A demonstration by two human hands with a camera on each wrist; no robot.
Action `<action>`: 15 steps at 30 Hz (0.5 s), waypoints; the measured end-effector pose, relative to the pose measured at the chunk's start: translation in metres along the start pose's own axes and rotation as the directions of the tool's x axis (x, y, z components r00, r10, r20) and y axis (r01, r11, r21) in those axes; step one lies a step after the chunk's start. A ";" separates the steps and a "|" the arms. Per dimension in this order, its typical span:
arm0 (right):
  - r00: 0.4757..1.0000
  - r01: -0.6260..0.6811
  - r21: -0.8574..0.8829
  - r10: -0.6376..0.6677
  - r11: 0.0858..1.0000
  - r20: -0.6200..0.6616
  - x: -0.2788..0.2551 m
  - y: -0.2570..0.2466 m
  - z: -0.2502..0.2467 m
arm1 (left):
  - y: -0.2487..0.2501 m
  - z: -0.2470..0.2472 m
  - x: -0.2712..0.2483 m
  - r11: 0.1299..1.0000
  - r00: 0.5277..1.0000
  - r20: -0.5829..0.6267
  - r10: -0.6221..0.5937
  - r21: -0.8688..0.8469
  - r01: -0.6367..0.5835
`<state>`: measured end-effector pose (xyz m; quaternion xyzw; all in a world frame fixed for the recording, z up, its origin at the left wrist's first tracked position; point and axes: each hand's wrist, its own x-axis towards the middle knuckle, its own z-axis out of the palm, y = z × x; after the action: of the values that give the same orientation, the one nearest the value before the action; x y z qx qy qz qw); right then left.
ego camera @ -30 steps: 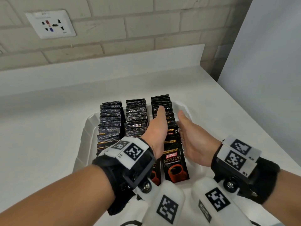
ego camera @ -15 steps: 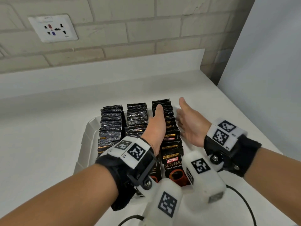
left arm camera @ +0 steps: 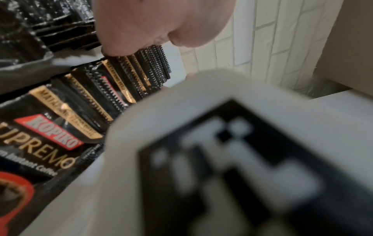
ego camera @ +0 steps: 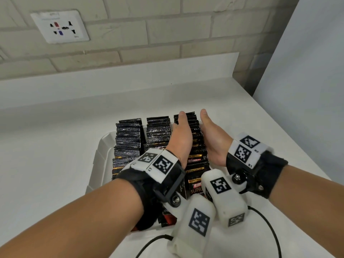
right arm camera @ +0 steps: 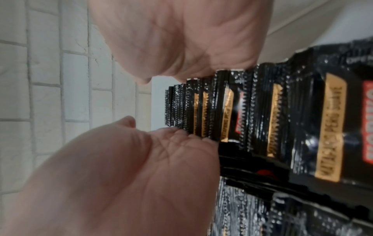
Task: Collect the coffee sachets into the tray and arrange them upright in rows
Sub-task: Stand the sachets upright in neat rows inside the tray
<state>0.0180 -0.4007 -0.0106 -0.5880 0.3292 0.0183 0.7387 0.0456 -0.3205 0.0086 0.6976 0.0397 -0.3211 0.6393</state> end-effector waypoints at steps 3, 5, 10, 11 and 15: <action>1.000 0.025 0.010 -0.025 1.000 0.005 0.001 0.001 0.002 | 0.003 -0.002 -0.005 1.000 1.000 -0.005 -0.009 0.005 0.009; 0.999 0.034 0.004 -0.034 0.999 -0.005 -0.003 0.000 0.003 | 0.003 -0.004 -0.006 1.000 1.000 0.006 -0.008 -0.005 0.008; 1.000 0.011 -0.022 -0.011 1.000 0.015 -0.012 -0.004 -0.001 | -0.001 -0.002 -0.001 0.999 0.998 0.052 0.030 -0.018 -0.029; 0.999 0.007 -0.032 -0.006 0.999 0.036 -0.014 -0.005 -0.003 | -0.003 -0.002 0.002 0.999 0.999 0.049 0.022 -0.026 -0.021; 0.999 0.019 -0.121 -0.015 0.993 0.039 -0.032 -0.018 -0.004 | -0.012 -0.001 0.015 1.000 1.000 0.017 0.006 -0.007 -0.006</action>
<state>-0.0014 -0.3987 0.0205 -0.6340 0.3084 0.0430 0.7079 0.0519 -0.3231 -0.0090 0.6928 0.0334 -0.3249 0.6429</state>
